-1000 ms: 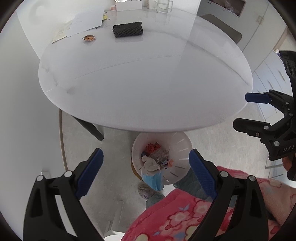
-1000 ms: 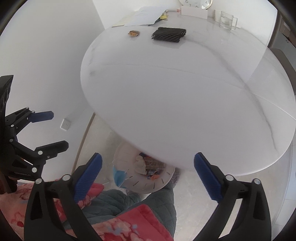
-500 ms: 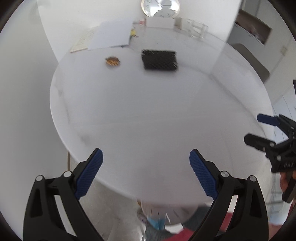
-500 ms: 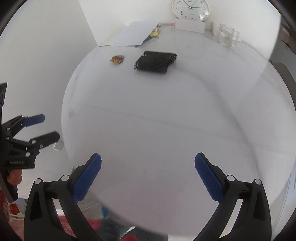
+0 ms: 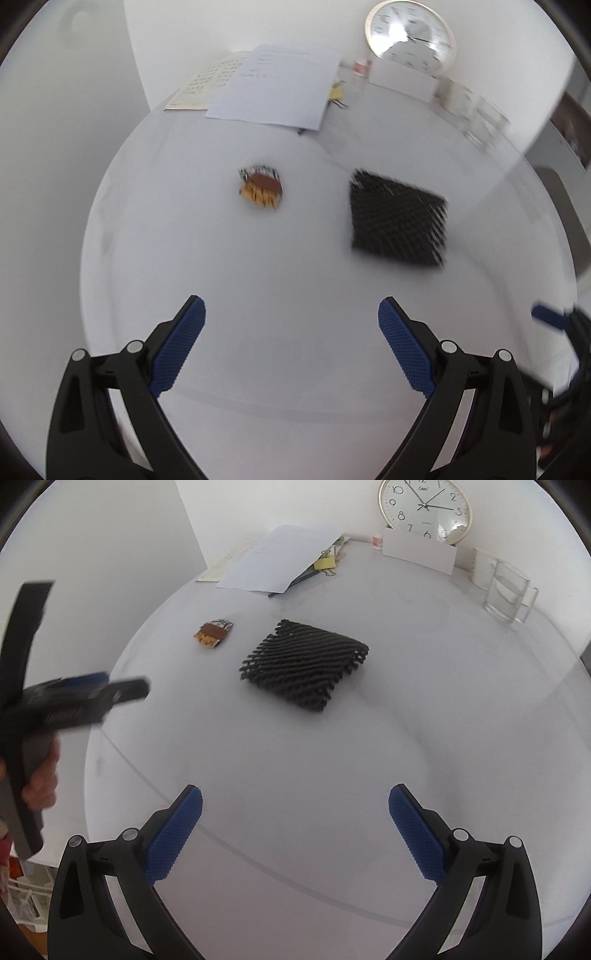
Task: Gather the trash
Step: 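Move the open left tool over the brown-yellow snack wrapper on the table, then close the left tool on the snack wrapper and lift it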
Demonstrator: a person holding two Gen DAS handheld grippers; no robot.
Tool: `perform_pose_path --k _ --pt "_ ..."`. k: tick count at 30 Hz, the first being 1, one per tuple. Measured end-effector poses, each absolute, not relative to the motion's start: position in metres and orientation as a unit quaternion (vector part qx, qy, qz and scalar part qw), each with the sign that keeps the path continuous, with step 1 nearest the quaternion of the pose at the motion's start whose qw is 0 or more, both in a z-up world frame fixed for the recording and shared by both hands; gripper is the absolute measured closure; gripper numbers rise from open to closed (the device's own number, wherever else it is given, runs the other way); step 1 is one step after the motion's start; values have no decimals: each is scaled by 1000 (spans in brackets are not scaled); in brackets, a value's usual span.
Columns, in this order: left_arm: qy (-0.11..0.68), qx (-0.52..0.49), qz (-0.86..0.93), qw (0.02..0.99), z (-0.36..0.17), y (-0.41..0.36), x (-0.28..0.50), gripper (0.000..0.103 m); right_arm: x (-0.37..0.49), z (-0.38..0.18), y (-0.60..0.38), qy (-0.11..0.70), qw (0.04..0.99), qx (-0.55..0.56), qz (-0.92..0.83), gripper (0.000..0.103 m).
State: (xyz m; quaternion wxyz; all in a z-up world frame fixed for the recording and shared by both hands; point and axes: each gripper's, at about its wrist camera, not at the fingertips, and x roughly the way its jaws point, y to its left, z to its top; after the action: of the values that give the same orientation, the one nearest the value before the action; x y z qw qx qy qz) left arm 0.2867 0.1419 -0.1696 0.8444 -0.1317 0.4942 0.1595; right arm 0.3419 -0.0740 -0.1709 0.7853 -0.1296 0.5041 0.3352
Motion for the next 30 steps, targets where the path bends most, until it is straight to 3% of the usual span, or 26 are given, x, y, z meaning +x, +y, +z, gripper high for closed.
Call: perform_pose_path --k 9,21,26,30 --pt "472 -149 239 836 -217 189 368 13 376 -185 -80 505 781 -115 349 3" --pt "472 -137 290 821 -248 206 416 14 372 -190 -100 514 774 -96 356 3" --pt "479 -123 290 820 -250 205 423 19 370 -193 -103 518 772 -95 356 3" --pt "485 -134 282 817 -254 205 421 30 369 -191 -105 516 773 -95 357 3"
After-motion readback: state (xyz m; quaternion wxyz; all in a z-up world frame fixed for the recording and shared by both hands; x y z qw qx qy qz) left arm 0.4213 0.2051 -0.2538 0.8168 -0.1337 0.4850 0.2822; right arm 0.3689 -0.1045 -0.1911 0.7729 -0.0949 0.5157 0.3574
